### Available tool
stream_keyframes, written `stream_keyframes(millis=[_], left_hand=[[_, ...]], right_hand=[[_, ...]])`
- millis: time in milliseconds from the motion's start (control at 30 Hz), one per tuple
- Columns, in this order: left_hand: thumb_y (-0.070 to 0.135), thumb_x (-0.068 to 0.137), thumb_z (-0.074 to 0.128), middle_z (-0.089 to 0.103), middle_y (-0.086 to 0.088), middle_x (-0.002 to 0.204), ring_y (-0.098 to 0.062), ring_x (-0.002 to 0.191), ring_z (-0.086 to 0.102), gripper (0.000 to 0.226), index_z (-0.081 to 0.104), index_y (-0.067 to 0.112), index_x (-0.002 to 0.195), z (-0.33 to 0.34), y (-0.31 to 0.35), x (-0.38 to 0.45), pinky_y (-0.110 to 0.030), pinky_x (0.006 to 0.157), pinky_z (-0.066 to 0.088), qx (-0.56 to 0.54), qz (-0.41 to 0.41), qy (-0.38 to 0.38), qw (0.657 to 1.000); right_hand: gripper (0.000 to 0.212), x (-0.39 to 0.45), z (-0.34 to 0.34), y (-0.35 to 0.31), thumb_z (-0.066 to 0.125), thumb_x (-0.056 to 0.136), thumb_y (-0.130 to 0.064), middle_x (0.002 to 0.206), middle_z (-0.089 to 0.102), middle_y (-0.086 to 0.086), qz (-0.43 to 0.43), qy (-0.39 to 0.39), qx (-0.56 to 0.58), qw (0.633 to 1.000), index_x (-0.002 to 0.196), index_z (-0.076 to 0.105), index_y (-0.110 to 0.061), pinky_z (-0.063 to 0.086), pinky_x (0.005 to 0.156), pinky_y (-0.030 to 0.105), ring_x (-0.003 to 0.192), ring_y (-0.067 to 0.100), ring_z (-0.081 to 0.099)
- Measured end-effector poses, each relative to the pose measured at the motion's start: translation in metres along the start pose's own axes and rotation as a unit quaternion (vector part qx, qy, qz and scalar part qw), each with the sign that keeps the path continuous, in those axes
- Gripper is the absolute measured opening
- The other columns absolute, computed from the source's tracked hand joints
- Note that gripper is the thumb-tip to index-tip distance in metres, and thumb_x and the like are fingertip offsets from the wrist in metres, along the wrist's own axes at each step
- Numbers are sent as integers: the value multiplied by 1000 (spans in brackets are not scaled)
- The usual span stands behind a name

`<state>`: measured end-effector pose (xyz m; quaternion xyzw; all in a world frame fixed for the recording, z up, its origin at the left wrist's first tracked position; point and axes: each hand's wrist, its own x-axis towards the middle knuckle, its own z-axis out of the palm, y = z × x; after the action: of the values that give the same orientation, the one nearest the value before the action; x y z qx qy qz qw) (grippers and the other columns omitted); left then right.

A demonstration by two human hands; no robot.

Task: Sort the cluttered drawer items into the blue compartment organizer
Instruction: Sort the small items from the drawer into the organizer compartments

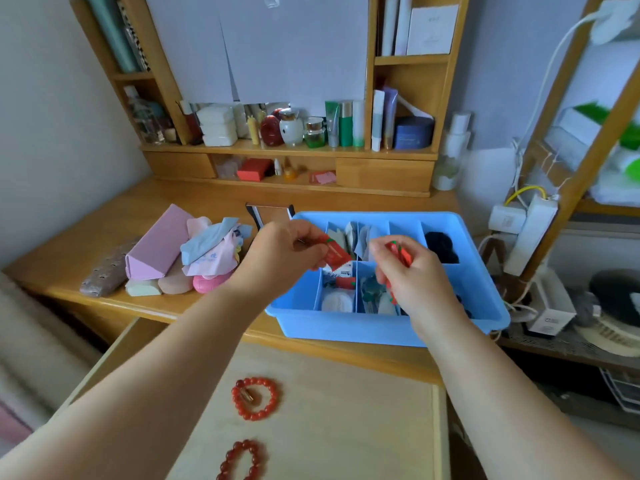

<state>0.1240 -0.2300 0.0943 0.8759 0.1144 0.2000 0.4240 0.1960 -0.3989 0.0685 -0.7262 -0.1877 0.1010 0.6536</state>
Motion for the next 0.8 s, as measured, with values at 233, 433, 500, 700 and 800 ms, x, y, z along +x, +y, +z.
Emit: stream_keyframes(millis=[233, 433, 500, 700, 800], left_hand=[[20, 84, 64, 58, 10, 79, -16, 73, 56, 7, 63, 27, 81, 26, -37, 31, -22, 53, 35, 331, 24, -116, 936], [15, 84, 56, 64, 2, 95, -21, 91, 60, 14, 65, 23, 91, 46, -38, 40, -25, 62, 37, 431, 38, -103, 895], [12, 85, 55, 64, 2, 90, -20, 98, 58, 11, 63, 19, 86, 56, -37, 39, -27, 64, 41, 500, 46, -124, 856], [18, 89, 54, 64, 1, 102, -21, 92, 61, 16, 68, 18, 97, 41, -20, 43, -28, 67, 48, 410, -40, -174, 894], [20, 94, 52, 67, -8, 82, -21, 73, 62, 25, 69, 2, 89, 22, -5, 36, -29, 65, 51, 175, -48, -113, 977]], right_hand=[[18, 23, -8, 14, 49, 85, -7, 55, 53, 2, 175, -57, 132, 974, 69, 48, -16, 26, 37, 20, 39, 11, 32], [7, 21, -5, 20, 64, 88, -18, 71, 72, 1, 102, -89, 77, 988, 82, 67, -16, 39, 43, 17, 44, 6, 44], [5, 20, -4, 20, 66, 87, -23, 72, 72, 3, 75, -83, 96, 989, 83, 69, -20, 39, 43, 18, 44, 9, 45], [11, 20, -2, 26, 64, 83, -17, 57, 65, -1, 59, -64, -2, 996, 74, 68, -22, 44, 48, 22, 45, 8, 48], [14, 19, -2, 28, 61, 82, -16, 63, 68, 0, 57, -78, -29, 995, 73, 68, -23, 44, 48, 24, 45, 7, 49]])
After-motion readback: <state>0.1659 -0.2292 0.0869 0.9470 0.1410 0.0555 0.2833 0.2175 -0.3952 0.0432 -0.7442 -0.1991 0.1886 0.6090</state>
